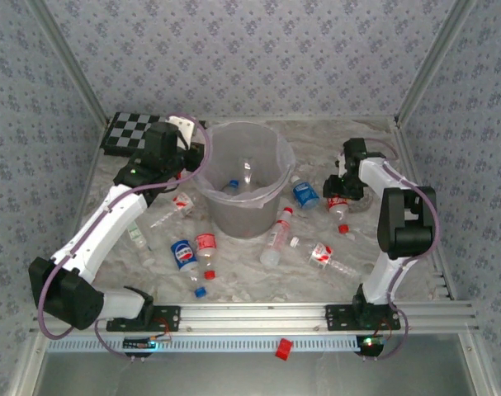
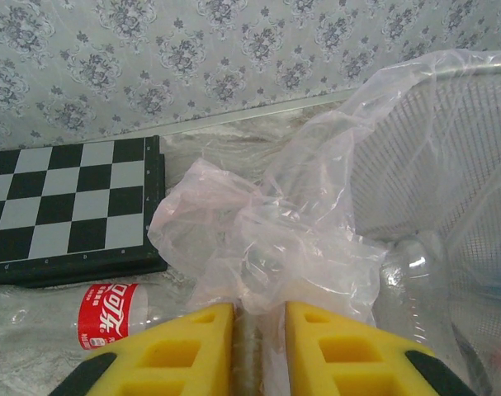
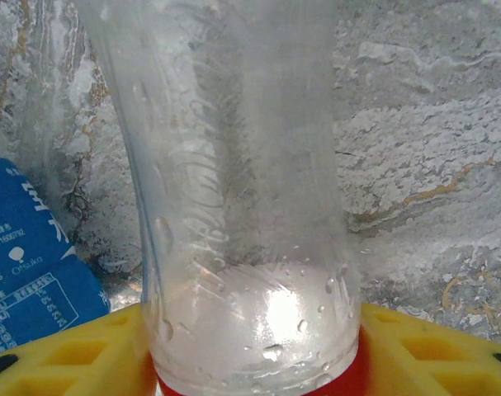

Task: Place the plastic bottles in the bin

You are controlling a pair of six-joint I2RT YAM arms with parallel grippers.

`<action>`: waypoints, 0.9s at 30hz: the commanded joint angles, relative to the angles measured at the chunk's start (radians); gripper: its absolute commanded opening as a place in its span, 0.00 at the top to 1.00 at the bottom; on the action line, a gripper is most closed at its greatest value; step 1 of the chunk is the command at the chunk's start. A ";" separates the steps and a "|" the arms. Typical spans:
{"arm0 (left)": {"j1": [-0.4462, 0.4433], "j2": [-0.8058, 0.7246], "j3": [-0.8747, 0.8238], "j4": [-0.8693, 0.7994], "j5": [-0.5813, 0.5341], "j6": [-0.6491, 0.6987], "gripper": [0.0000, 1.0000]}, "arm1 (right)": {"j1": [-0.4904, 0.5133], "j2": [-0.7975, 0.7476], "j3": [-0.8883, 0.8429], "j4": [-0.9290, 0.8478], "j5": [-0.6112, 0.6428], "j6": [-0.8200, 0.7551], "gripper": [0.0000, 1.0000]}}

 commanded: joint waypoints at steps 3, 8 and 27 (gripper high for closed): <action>-0.009 0.013 -0.035 -0.031 -0.020 0.012 0.77 | -0.035 -0.100 -0.011 -0.072 0.017 -0.001 0.52; -0.008 -0.003 -0.038 -0.027 -0.028 0.016 0.77 | -0.049 -0.210 0.054 -0.149 0.016 0.041 0.57; -0.023 -0.002 -0.040 -0.022 -0.003 0.001 0.77 | 0.100 -0.431 0.481 -0.282 -0.414 0.301 0.69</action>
